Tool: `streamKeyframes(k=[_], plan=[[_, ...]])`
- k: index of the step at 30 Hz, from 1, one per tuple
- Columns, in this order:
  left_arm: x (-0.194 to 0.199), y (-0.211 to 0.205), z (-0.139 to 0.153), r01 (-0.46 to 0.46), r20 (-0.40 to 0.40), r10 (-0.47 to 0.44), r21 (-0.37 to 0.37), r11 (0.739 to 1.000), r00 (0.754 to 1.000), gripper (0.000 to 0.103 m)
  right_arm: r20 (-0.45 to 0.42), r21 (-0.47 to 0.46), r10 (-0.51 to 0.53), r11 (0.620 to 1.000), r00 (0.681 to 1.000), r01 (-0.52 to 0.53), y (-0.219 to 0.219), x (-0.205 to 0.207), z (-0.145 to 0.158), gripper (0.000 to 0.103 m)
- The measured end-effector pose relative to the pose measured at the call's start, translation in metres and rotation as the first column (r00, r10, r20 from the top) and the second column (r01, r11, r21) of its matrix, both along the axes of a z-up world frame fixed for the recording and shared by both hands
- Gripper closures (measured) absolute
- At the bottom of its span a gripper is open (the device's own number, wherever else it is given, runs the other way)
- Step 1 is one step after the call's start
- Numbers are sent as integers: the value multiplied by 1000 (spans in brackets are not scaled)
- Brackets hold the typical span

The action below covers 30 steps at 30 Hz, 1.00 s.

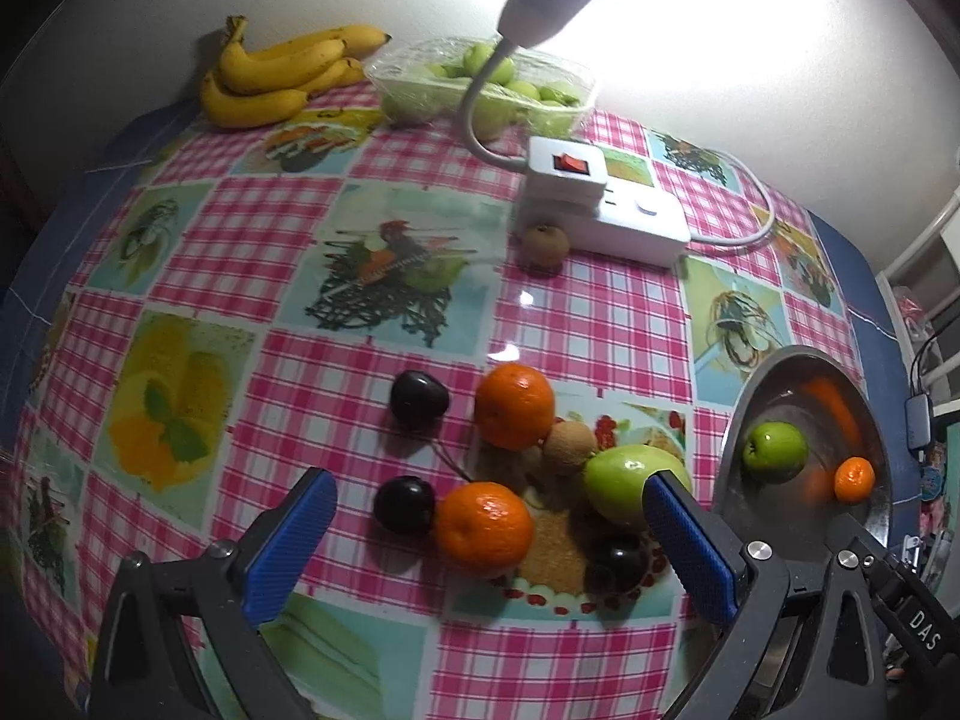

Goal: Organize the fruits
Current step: 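Move both tools back from the bowl to the fruit cluster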

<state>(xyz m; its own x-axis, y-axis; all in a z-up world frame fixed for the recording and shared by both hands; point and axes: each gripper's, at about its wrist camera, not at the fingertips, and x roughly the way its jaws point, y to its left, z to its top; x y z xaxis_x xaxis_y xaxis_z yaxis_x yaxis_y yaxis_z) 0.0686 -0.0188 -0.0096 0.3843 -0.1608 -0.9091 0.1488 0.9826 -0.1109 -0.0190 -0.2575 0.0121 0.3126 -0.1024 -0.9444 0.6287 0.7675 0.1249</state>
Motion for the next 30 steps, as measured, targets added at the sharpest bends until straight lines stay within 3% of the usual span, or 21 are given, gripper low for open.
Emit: streamKeyframes(k=[8, 14, 23, 30], plan=[[-4, 15, 15, 9, 46, -9, 5, 1000, 999, 0, 10, -8, 36, 999, 999, -36, 22, 4, 7, 1], [-4, 40, 22, -46, 50, 45, 10, 999, 998, 0, 29, -10, 92, 996, 995, -92, 43, 13, 13, 1], [2, 90, 25, -163, 19, 163, -11, 987, 986, 0, 106, 81, 193, 976, 975, -202, 88, 35, 17, 1], [6, 106, 15, -214, -39, 213, -38, 976, 976, 0, 109, 83, 262, 959, 959, -271, 120, 48, 18, 1]])
